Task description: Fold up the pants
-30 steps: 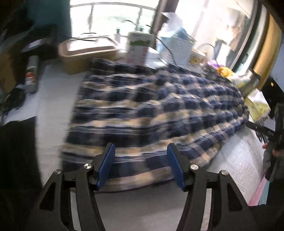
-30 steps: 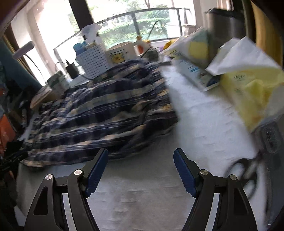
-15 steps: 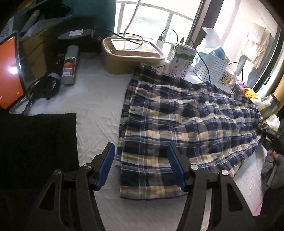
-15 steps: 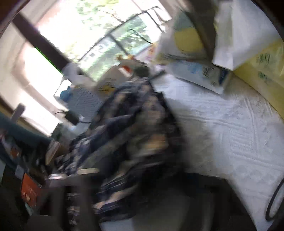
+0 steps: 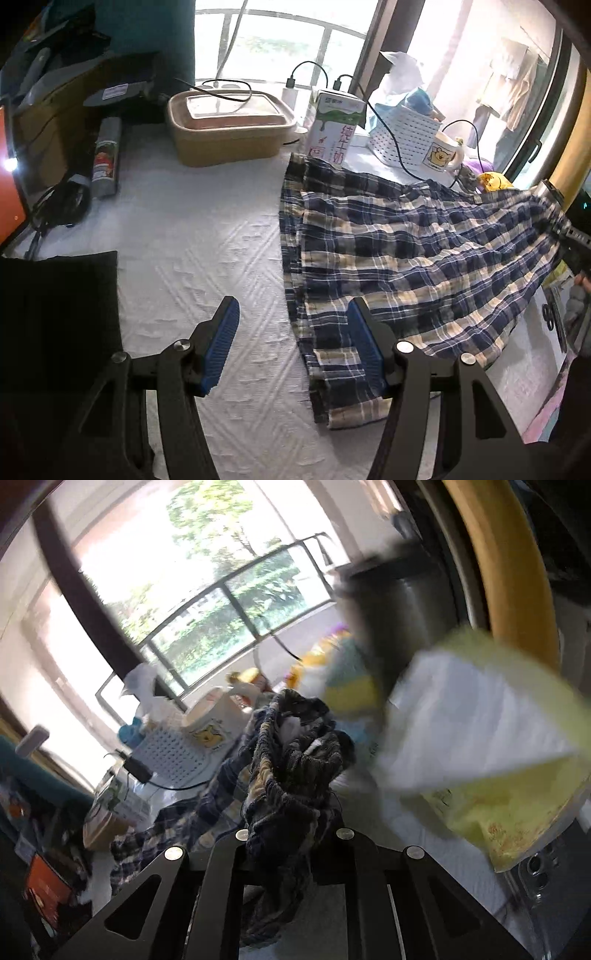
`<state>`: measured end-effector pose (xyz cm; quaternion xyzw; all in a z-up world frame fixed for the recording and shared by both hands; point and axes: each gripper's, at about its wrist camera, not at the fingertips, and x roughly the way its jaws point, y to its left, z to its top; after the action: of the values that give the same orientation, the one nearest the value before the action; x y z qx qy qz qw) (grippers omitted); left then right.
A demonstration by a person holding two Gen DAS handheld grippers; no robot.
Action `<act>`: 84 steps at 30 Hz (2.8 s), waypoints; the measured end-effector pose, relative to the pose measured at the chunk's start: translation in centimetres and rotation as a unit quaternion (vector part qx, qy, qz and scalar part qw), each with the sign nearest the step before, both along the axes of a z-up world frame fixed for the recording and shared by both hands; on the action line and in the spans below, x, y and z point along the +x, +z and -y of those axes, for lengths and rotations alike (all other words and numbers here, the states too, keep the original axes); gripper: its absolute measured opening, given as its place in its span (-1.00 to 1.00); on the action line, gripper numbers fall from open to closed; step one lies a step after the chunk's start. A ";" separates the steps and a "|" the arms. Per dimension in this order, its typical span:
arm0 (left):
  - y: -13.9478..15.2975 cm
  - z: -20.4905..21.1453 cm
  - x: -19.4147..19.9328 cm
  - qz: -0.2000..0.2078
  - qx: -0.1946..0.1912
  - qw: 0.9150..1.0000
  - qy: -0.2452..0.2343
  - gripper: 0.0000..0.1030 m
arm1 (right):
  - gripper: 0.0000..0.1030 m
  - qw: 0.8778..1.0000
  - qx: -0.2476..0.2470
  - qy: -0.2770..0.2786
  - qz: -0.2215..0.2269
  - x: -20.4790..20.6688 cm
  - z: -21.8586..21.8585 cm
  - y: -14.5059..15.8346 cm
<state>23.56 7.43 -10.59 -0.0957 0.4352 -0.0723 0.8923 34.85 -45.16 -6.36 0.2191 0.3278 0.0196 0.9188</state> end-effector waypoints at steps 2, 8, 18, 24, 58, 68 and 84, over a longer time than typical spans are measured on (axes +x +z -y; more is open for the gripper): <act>0.2 0.0 0.0 0.003 -0.003 1.000 -0.002 0.18 | -0.77 1.000 -0.017 0.008 0.014 -0.2 -1.4 1.2; 1.9 0.1 1.1 0.034 0.023 0.999 -0.020 0.19 | -0.77 0.997 -0.034 0.043 0.057 -0.2 -6.3 5.0; 3.2 -2.1 1.6 0.062 -0.006 0.998 -0.018 0.19 | -0.77 0.982 -0.079 0.144 0.092 -0.4 -17.7 7.8; 2.2 -4.5 0.9 0.046 -0.017 0.999 -0.002 0.19 | -0.77 0.967 -0.121 0.208 0.078 0.7 -26.4 5.8; 3.5 -0.5 6.1 0.040 -0.002 0.997 -0.073 0.20 | 0.80 0.937 -0.115 0.329 -0.016 -0.4 -30.1 -1.1; 1.4 4.2 11.7 0.034 0.041 0.990 -0.127 -0.13 | -0.06 0.955 -0.138 0.262 -0.022 5.2 -20.7 -2.7; -1.3 0.1 15.6 0.001 0.032 0.997 -0.071 -0.71 | -0.78 0.923 -0.167 0.342 -0.061 14.7 -26.2 -8.5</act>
<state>39.20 7.34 -11.93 -0.0357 0.4423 -0.1214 0.8879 49.58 -18.93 -14.87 -0.0623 0.4364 0.2638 0.8580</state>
